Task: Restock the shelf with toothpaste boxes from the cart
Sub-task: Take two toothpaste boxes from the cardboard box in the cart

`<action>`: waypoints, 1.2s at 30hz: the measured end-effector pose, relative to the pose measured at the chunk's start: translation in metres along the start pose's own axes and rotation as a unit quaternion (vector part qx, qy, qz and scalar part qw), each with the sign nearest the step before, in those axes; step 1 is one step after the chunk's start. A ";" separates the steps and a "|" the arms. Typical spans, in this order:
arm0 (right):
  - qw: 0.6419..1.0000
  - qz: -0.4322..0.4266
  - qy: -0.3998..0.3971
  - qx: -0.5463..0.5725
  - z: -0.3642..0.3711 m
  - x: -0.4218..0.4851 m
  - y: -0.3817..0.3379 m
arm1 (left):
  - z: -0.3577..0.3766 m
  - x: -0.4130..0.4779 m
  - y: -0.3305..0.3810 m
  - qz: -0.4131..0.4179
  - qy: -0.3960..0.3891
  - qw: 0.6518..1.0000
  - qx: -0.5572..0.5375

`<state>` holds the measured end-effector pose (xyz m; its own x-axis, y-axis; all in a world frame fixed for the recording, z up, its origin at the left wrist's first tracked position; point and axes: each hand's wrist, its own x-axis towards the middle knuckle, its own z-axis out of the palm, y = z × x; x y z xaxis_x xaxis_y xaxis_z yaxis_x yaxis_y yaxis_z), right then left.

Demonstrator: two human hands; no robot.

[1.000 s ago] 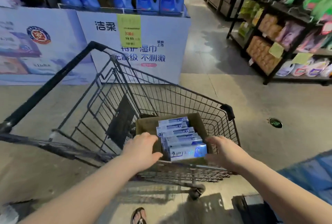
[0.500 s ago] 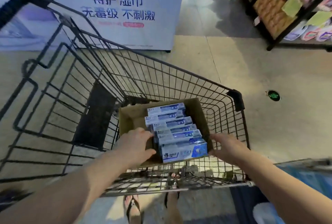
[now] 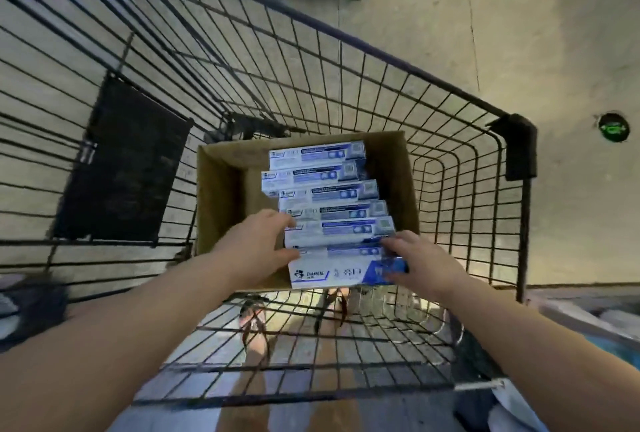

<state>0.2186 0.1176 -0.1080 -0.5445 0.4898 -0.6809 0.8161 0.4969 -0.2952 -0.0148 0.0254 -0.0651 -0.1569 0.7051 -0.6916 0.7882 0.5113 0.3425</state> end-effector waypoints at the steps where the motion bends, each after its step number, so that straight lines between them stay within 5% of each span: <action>1: 1.000 -0.011 0.003 0.001 0.003 0.002 0.004 | 0.004 0.005 0.000 -0.009 -0.003 1.000 -0.010; 16: 0.996 -0.072 -0.006 0.056 0.022 0.020 0.029 | 0.021 0.045 -0.013 -0.077 0.047 0.974 -0.209; 22: 0.977 -0.030 -0.023 0.211 -0.004 0.005 0.034 | 0.032 0.054 -0.027 -0.060 0.026 0.985 -0.161; 28: 0.901 0.000 0.041 0.432 -0.042 -0.031 0.044 | 0.052 0.069 -0.033 -0.025 -0.017 0.996 -0.082; 33: 0.867 0.029 0.108 0.486 -0.048 -0.022 0.045 | 0.071 0.073 -0.027 -0.013 0.012 0.999 -0.036; 36: 0.877 0.054 0.119 0.463 -0.046 -0.015 0.045 | 0.071 0.070 -0.026 -0.003 0.028 0.999 -0.047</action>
<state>0.2542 0.1655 -0.0803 -0.3891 0.6886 -0.6119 0.6133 -0.3020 -0.7298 -0.0036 0.0266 -0.1679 -0.1971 0.7263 -0.6586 0.7286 0.5580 0.3973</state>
